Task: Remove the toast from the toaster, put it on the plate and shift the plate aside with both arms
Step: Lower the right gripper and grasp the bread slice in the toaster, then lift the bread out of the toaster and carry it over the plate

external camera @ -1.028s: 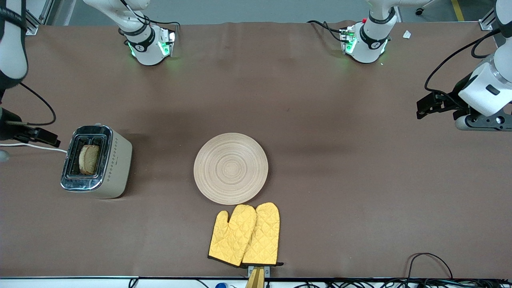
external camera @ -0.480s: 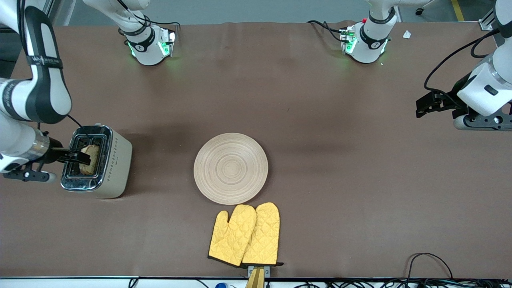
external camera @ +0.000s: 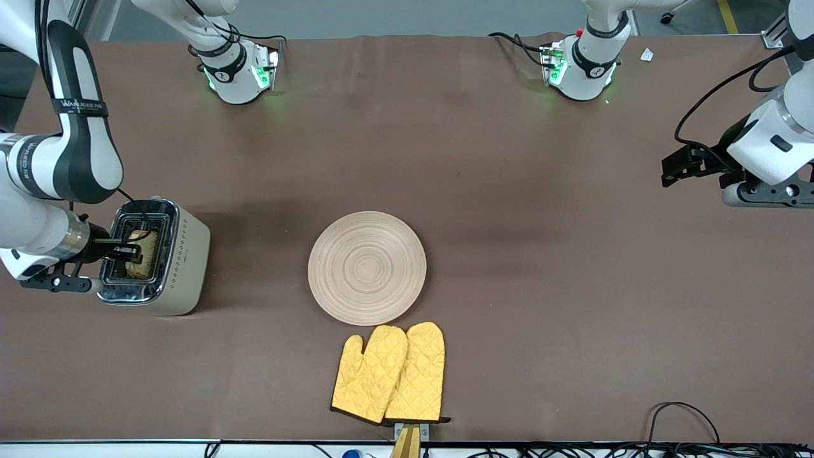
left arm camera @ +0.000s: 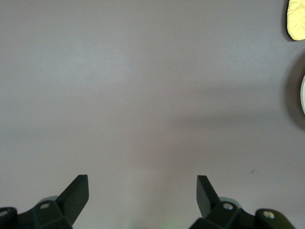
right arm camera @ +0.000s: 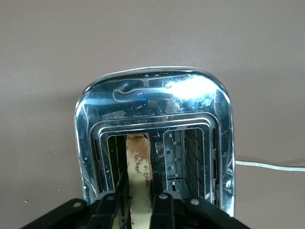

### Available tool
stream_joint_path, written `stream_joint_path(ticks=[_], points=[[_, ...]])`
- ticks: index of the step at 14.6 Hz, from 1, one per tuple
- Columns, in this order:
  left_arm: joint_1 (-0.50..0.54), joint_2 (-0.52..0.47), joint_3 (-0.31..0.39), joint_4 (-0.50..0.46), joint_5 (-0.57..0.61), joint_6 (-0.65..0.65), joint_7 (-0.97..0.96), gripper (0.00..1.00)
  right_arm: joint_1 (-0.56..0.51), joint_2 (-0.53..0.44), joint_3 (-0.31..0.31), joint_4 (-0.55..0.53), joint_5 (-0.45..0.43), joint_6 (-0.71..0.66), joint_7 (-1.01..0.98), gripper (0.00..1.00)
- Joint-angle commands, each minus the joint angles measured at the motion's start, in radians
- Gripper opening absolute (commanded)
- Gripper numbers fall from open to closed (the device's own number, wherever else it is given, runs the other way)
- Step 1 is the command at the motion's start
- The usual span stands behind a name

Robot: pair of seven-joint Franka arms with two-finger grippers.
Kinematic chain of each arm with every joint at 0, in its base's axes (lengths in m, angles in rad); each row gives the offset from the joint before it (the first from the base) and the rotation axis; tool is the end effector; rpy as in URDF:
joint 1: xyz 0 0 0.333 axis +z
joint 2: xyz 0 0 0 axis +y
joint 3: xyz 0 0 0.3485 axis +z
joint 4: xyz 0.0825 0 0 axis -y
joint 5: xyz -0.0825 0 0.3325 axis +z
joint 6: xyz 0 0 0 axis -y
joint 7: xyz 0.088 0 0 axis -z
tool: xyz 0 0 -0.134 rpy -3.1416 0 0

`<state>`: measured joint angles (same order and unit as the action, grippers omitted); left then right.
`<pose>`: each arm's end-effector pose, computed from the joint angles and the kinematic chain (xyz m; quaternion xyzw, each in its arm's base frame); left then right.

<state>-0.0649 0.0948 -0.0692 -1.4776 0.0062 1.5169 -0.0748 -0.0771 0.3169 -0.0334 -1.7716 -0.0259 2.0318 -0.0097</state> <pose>0.5238 -0.0678 0.6155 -0.9992 0.0295 0.0275 0.0027 0.5933 -0.0662 0.4069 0.9985 -0.0436 -0.0292 0.0149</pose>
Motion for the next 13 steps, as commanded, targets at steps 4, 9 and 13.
stream_joint_path(ticks=[4,9,13], points=[[-0.003,0.009,0.002,0.025,0.018,-0.023,0.01,1.0,0.028,-0.074,0.001,0.082,-0.003,-0.148,0.004,0.04],[-0.003,0.009,0.002,0.025,0.018,-0.023,0.009,1.0,0.134,-0.067,0.003,0.305,-0.014,-0.372,0.123,0.04],[-0.003,0.009,0.002,0.025,0.017,-0.023,0.01,1.0,0.313,0.019,0.0,0.308,-0.022,-0.349,0.389,0.05]])
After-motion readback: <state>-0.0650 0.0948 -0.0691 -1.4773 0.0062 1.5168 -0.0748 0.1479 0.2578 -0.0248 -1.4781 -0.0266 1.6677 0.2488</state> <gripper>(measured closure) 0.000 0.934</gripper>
